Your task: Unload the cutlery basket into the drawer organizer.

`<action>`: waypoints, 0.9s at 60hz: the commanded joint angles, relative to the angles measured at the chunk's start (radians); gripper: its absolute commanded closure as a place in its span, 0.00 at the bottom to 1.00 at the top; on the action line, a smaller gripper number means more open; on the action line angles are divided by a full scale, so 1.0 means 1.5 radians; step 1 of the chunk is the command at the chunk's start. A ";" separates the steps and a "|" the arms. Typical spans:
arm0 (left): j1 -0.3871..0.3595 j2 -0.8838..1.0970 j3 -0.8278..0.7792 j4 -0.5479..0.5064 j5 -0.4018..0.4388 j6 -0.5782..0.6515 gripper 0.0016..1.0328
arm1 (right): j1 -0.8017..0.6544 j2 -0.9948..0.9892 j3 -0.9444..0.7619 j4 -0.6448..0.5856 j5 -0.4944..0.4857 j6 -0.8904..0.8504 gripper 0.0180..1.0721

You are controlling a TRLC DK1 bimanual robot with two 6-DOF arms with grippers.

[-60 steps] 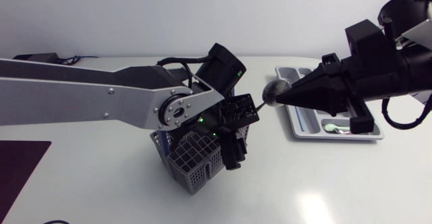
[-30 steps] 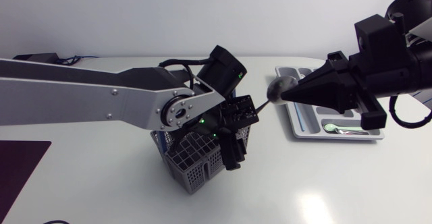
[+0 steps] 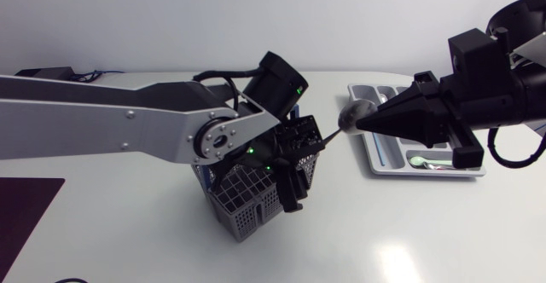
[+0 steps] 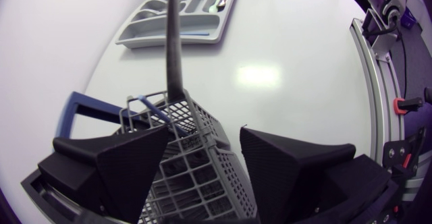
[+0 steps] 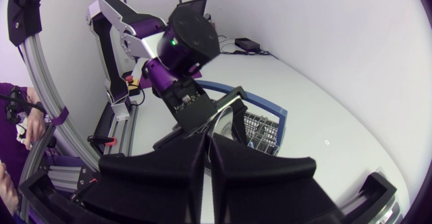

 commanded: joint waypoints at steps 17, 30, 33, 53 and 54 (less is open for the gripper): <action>-0.016 -0.067 -0.030 0.014 -0.045 -0.045 0.69 | -0.009 -0.008 -0.017 0.011 -0.009 -0.019 0.94; -0.032 -0.009 -0.035 0.019 -0.079 -0.067 0.87 | -0.006 -0.013 -0.019 0.011 -0.009 -0.011 0.94; -0.031 0.005 -0.035 0.024 -0.083 -0.070 0.87 | -0.006 -0.014 -0.019 0.011 -0.009 -0.011 0.94; -0.021 0.081 -0.029 0.030 -0.109 -0.080 0.87 | -0.011 -0.047 0.002 0.001 -0.023 -0.006 0.94; -0.020 0.083 -0.029 0.030 -0.109 -0.080 0.87 | -0.012 -0.048 0.004 0.000 -0.024 -0.006 0.94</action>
